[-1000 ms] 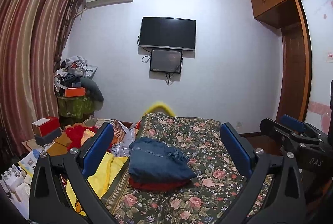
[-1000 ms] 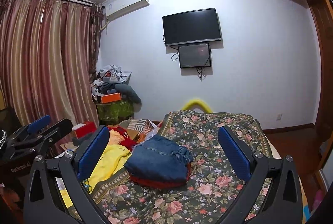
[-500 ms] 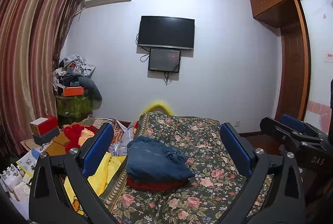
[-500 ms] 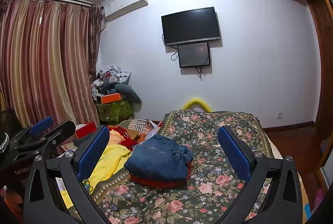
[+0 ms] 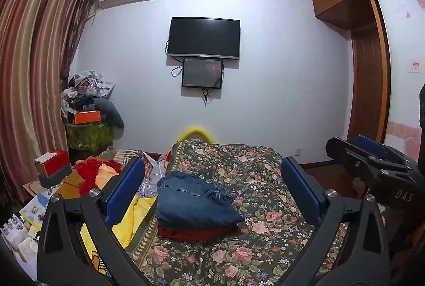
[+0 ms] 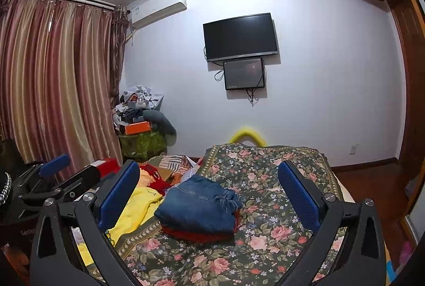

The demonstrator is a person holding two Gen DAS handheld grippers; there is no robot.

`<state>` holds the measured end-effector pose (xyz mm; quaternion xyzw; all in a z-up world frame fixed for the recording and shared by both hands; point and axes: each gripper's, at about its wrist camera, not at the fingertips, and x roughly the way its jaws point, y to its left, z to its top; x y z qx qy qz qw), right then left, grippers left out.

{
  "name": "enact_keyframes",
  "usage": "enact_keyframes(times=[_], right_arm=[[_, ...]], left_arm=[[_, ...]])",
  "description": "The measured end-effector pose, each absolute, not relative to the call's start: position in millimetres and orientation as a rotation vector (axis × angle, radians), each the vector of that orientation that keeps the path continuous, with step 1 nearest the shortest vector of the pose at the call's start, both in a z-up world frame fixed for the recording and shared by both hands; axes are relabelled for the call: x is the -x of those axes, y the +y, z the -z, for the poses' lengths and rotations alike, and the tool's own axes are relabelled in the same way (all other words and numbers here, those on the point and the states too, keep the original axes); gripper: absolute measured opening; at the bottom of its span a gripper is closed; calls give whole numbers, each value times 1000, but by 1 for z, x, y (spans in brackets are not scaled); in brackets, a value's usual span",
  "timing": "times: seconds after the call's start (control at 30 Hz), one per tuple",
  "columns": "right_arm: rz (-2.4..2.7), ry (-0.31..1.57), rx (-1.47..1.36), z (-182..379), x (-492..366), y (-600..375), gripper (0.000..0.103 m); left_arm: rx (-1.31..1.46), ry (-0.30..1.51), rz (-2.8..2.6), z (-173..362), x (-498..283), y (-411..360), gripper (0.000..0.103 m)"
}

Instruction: Fold large clothes

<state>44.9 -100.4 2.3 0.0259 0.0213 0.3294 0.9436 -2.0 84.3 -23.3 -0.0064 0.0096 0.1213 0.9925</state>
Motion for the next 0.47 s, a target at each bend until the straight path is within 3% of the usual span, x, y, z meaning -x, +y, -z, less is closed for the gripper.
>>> enact_keyframes(times=[0.47], right_arm=[[-673, 48, -52, -2, -46, -100, 103]], left_arm=[[15, 17, -243, 23, 4, 83, 103]])
